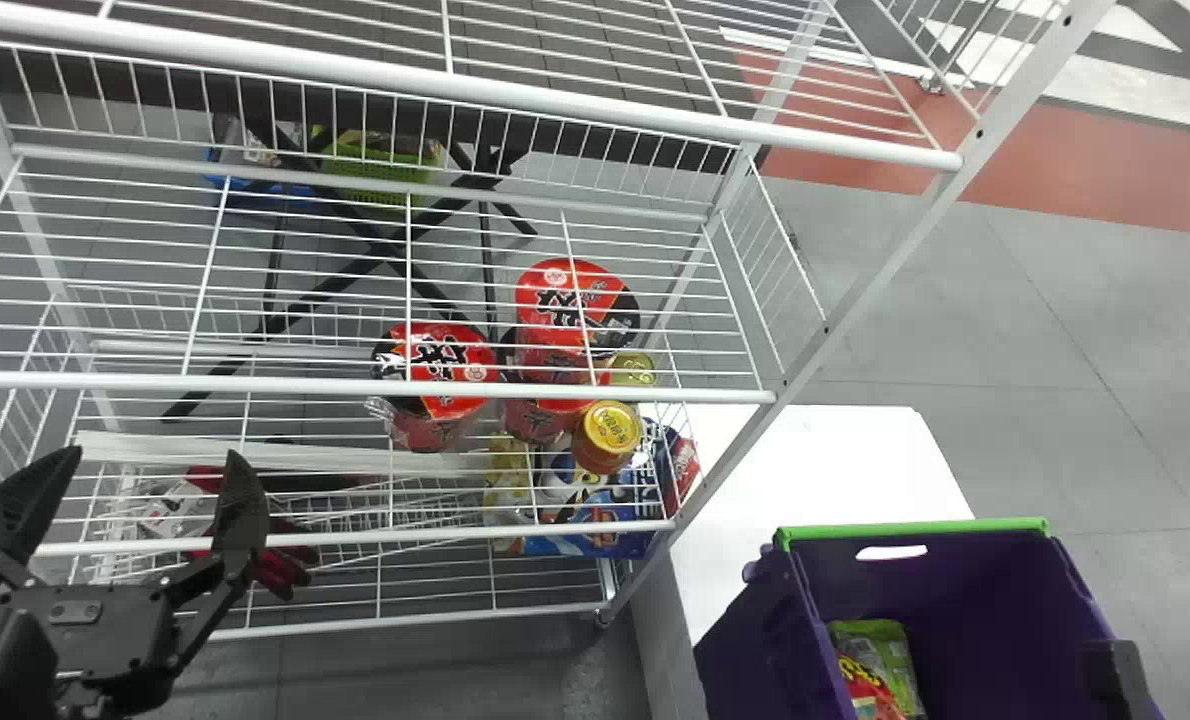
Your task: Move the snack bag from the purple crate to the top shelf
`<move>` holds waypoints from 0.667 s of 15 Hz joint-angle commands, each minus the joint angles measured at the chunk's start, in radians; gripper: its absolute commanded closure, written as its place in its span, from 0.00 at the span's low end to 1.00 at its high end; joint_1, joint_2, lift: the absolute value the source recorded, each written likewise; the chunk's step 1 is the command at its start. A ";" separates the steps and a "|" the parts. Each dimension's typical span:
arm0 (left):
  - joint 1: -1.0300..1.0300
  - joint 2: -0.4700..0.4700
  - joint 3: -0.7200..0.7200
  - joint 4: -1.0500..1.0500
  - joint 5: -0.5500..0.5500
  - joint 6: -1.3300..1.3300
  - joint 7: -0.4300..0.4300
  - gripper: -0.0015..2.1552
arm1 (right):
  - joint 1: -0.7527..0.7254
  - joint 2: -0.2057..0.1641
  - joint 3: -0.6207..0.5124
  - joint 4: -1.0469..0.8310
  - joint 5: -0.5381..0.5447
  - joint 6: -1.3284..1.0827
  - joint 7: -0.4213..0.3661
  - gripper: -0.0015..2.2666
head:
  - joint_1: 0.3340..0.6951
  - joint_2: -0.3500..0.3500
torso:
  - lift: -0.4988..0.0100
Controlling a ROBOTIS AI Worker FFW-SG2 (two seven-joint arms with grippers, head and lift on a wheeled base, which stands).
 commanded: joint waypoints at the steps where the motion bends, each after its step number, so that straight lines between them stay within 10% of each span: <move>1: -0.001 -0.001 0.000 0.001 -0.002 0.001 -0.002 0.05 | -0.002 0.000 -0.002 -0.001 -0.001 -0.008 -0.001 0.64 | 1.00 0.00 | 0.33; 10: -0.020 -0.010 0.000 0.017 0.001 0.010 -0.006 0.05 | -0.006 -0.003 -0.004 -0.001 -0.001 -0.005 0.011 0.64 | 1.00 0.00 | 0.40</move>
